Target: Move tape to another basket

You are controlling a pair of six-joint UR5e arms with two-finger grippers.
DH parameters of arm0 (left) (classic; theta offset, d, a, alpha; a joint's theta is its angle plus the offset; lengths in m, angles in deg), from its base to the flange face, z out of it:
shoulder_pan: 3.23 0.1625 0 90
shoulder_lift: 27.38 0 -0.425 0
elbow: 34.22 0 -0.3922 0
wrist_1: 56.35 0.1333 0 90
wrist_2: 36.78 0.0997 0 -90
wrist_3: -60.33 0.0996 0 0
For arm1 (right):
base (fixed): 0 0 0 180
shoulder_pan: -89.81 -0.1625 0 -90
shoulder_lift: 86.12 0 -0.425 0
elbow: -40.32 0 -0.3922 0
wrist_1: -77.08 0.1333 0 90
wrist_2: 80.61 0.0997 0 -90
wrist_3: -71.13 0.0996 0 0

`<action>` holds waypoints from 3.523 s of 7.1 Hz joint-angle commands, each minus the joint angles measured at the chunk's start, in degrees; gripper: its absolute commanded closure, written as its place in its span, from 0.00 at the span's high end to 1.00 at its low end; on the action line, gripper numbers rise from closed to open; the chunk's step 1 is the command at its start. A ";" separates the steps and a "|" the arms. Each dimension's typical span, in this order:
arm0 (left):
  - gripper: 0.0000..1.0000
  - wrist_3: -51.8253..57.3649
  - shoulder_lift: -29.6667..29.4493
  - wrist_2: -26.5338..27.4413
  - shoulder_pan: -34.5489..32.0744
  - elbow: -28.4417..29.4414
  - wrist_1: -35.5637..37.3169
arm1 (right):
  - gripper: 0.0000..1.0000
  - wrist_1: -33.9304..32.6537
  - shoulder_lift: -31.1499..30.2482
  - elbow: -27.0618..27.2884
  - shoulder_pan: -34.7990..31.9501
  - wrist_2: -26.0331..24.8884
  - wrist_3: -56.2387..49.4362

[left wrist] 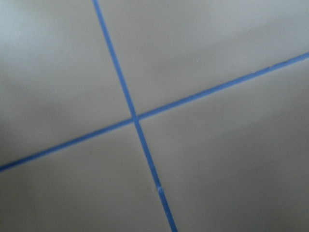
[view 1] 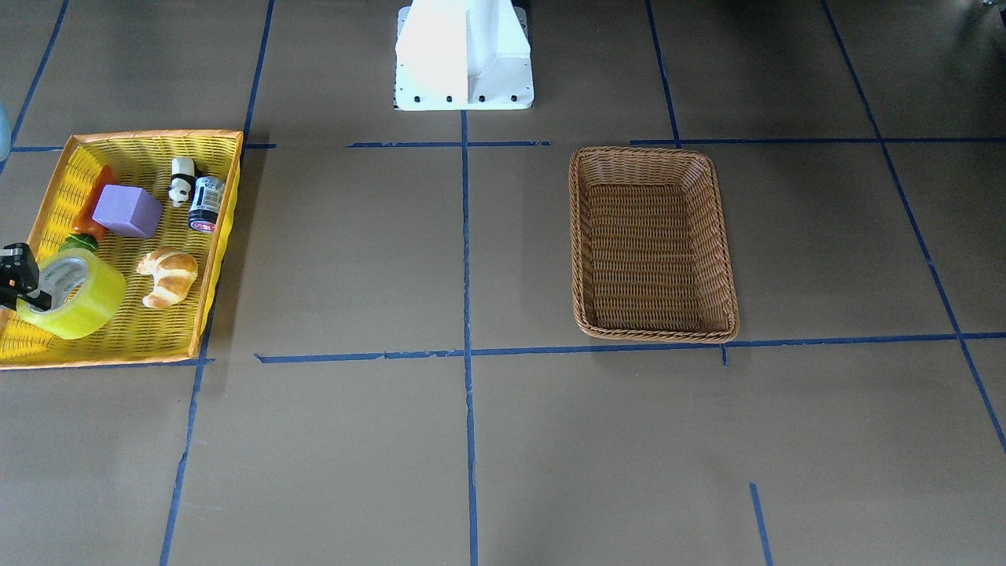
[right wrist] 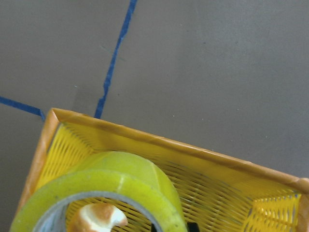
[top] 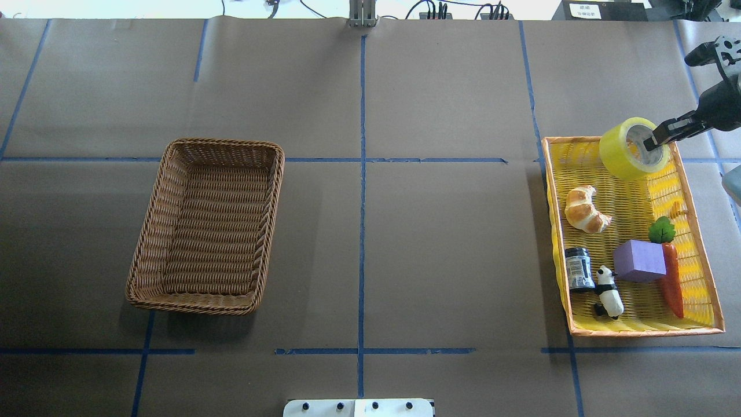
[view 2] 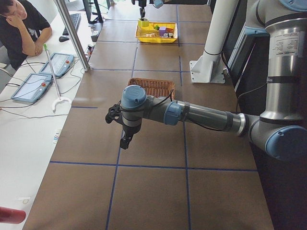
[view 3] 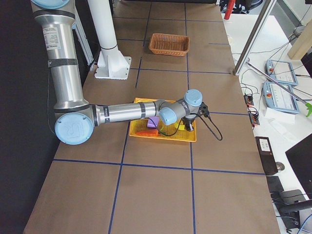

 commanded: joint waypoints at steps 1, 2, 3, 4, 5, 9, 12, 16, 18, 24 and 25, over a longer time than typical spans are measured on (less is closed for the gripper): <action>1.00 -14.09 -0.15 -1.61 4.61 -0.30 -12.02 | 0.00 7.29 -0.05 2.13 1.39 0.05 11.11; 1.00 -18.50 0.20 -1.52 7.35 -0.47 -16.27 | 0.00 14.58 -0.05 2.04 3.23 -0.04 19.96; 1.00 -19.59 0.46 -2.21 9.03 -0.47 -19.70 | 0.00 20.22 -0.05 1.95 4.99 -0.13 26.48; 1.00 -25.51 0.03 -5.01 11.57 -0.73 -21.30 | 0.00 26.10 -0.22 1.87 5.79 -0.13 32.64; 1.00 -36.10 -0.06 -6.51 13.59 -0.91 -28.19 | 0.00 32.08 -0.66 1.52 6.41 -0.04 36.44; 1.00 -81.04 -6.19 -5.74 22.92 -0.91 -56.09 | 0.00 55.92 -0.22 1.95 11.59 -0.74 57.38; 1.00 -101.27 -12.11 5.00 33.67 -6.67 -60.60 | 0.00 70.84 -0.22 2.30 16.58 -7.21 69.21; 1.00 -115.75 -21.15 11.75 43.04 -11.89 -63.13 | 0.00 83.35 0.13 3.88 25.89 -15.56 72.78; 1.00 -116.01 -21.85 16.81 47.60 -12.07 -67.36 | 0.00 87.15 0.74 5.45 33.62 -23.03 72.78; 1.00 -121.38 -26.96 29.16 60.01 -11.29 -75.11 | 0.00 86.11 5.04 9.34 39.28 -28.16 76.91; 1.00 -121.37 -26.96 29.07 60.11 -10.94 -75.11 | 0.00 86.02 5.22 9.42 39.72 -28.86 76.91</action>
